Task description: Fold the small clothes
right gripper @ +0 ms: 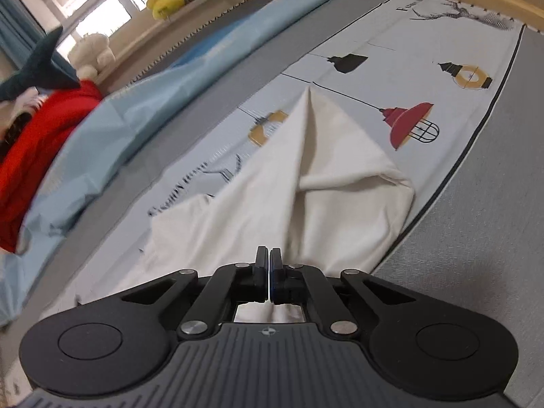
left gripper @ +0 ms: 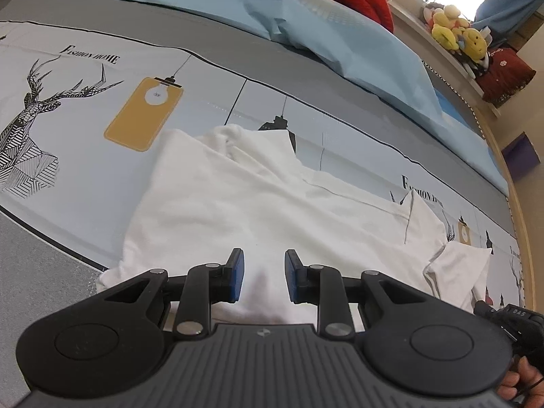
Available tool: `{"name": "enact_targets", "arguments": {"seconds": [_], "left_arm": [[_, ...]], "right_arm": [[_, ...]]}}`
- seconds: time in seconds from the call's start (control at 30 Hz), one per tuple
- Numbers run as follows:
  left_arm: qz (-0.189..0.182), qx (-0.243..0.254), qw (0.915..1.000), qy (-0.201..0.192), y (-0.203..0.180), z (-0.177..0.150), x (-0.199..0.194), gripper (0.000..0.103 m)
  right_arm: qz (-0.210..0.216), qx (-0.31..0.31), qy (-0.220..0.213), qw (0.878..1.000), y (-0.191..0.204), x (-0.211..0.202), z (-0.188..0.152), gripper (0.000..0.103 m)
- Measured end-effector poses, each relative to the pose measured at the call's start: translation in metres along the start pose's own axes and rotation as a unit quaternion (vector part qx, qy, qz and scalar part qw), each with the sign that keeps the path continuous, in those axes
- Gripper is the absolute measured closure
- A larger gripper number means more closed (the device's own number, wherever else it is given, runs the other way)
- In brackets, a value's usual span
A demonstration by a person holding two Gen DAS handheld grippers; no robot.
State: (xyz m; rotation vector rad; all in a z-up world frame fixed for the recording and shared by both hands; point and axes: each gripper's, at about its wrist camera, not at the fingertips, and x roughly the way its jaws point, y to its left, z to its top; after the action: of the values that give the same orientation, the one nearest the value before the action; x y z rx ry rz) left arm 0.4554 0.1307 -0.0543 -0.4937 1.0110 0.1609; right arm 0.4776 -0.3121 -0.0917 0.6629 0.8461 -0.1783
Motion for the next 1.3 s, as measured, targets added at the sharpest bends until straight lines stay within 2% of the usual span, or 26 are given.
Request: {"name": "enact_targets", "arguments": {"seconds": [0.1,0.17,0.2,0.4,0.43,0.47,0.53,0.6,0.63,0.7,0.73,0.8,0.87,0.93,1.0,1.1,1.13,1.2,1.23,1.27,1.3], "left_arm": [[0.003,-0.003,1.0,-0.001,0.003,0.001,-0.001,0.075],[0.004,-0.005,1.0,-0.002,0.004,0.002,-0.001,0.075],[0.005,-0.005,1.0,-0.003,0.004,0.002,-0.002,0.075],[0.002,-0.003,1.0,-0.004,0.003,0.003,-0.003,0.075],[-0.001,-0.001,1.0,-0.005,0.002,0.002,-0.003,0.075],[-0.006,0.005,0.9999,-0.007,0.0,0.002,-0.004,0.075],[-0.023,0.023,0.9994,-0.014,-0.008,0.001,-0.007,0.075],[-0.05,0.049,0.9972,-0.024,-0.019,-0.002,-0.012,0.075],[-0.069,0.064,0.9951,-0.03,-0.027,-0.004,-0.014,0.074],[-0.111,0.096,0.9884,-0.038,-0.043,-0.009,-0.021,0.063],[-0.135,0.115,0.9831,-0.042,-0.051,-0.013,-0.024,0.053],[-0.183,0.156,0.9693,-0.051,-0.068,-0.022,-0.032,0.048],[-0.211,0.204,0.9536,-0.064,-0.084,-0.033,-0.041,0.042],[-0.211,0.245,0.9425,-0.086,-0.097,-0.044,-0.047,0.039],[-0.202,0.277,0.9341,-0.098,-0.106,-0.053,-0.048,0.038],[-0.18,0.299,0.9316,-0.102,-0.112,-0.061,-0.042,0.038],[-0.177,0.3,0.9319,-0.101,-0.113,-0.063,-0.04,0.039],[-0.173,0.293,0.9349,-0.1,-0.112,-0.062,-0.036,0.047],[-0.174,0.289,0.9363,-0.099,-0.111,-0.06,-0.035,0.066],[-0.179,0.286,0.9366,-0.094,-0.109,-0.058,-0.034,0.095],[-0.186,0.286,0.9361,-0.086,-0.105,-0.057,-0.034,0.099]], "right_arm": [[0.004,0.02,0.053,0.998,-0.001,0.009,-0.006,0.095],[-0.012,0.035,0.073,0.997,-0.004,0.016,-0.013,0.074],[-0.012,0.04,0.077,0.996,-0.006,0.02,-0.015,0.073],[-0.005,0.033,0.071,0.997,-0.003,0.026,-0.017,0.074],[-0.004,0.031,0.067,0.997,-0.003,0.026,-0.017,0.08],[-0.004,0.024,0.06,0.998,-0.001,0.024,-0.017,0.1],[0.006,-0.011,0.033,0.999,0.011,0.012,-0.015,0.1],[0.039,-0.079,-0.006,0.996,0.034,-0.007,-0.013,0.1],[0.067,-0.122,-0.028,0.99,0.049,-0.019,-0.012,0.1],[0.143,-0.203,-0.053,0.967,0.075,-0.043,-0.015,0.1],[0.178,-0.226,-0.051,0.956,0.084,-0.052,-0.018,0.1],[0.233,-0.24,-0.029,0.942,0.092,-0.062,-0.02,0.1],[0.268,-0.253,0.003,0.93,0.1,-0.066,-0.025,0.1],[0.284,-0.27,0.023,0.92,0.104,-0.069,-0.03,0.1],[0.294,-0.269,0.04,0.916,0.105,-0.07,-0.029,0.1],[0.315,-0.262,0.066,0.91,0.105,-0.073,-0.026,0.1],[0.319,-0.264,0.072,0.907,0.107,-0.076,-0.028,0.1],[0.326,-0.272,0.083,0.901,0.109,-0.08,-0.03,0.1],[0.327,-0.277,0.085,0.9,0.107,-0.081,-0.03,0.1],[0.323,-0.28,0.085,0.9,0.107,-0.081,-0.03,0.1],[0.317,-0.28,0.082,0.902,0.107,-0.08,-0.029,0.1]]}}
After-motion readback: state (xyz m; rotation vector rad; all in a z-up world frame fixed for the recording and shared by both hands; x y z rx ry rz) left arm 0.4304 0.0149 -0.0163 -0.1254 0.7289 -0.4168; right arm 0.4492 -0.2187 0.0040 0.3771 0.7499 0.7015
